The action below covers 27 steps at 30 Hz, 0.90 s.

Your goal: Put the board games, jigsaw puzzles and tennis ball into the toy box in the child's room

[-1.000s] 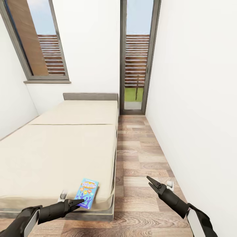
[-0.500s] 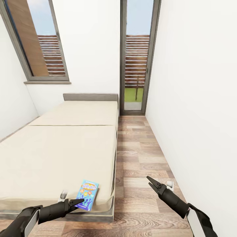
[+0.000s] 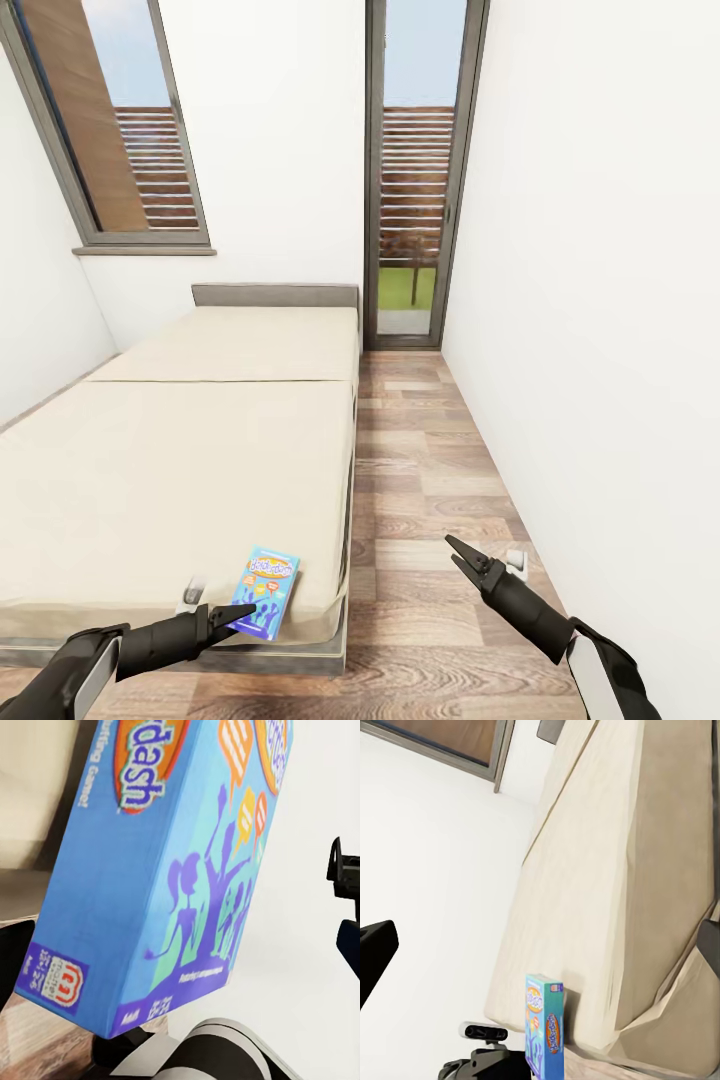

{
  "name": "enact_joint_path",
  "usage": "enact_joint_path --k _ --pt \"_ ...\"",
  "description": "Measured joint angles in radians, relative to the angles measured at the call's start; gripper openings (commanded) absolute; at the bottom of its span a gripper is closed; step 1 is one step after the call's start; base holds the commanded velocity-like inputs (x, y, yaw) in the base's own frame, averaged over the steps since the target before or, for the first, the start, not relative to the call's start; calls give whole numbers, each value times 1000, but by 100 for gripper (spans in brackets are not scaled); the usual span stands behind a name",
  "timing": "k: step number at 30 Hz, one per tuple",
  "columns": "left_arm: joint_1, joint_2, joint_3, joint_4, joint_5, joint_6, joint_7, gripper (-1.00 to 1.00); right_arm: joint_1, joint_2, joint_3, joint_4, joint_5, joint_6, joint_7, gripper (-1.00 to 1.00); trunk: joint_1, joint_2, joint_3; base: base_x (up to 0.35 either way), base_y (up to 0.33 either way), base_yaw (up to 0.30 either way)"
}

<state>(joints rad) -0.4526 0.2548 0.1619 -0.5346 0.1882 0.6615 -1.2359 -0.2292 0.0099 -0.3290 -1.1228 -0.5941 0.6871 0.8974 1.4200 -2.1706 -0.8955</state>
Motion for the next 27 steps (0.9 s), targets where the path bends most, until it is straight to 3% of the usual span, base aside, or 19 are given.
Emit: enact_joint_path --k 9,10,15,18,24,27 --pt "-4 1 0 9 1 0 -1 100 0 0 0 0 0 0 0 100 0 0 0 0 0 0" --pt "-4 1 0 10 1 1 -1 -100 0 0 0 0 0 0 0 100 0 0 0 0 0 0" --pt "-8 1 0 17 -2 -3 0 -100 0 0 0 -1 0 0 0 100 0 0 0 0 0 0" --pt "6 0 -1 -27 15 25 -6 -100 0 0 0 -1 0 0 0 100 0 0 0 0 0 0" --pt "5 1 -2 -27 14 25 -7 -100 0 0 0 0 0 0 0 100 0 0 0 0 0 0" --pt "2 1 -2 -26 -1 13 -2 -100 0 0 0 -1 0 0 0 100 -11 21 9 0 0 0"
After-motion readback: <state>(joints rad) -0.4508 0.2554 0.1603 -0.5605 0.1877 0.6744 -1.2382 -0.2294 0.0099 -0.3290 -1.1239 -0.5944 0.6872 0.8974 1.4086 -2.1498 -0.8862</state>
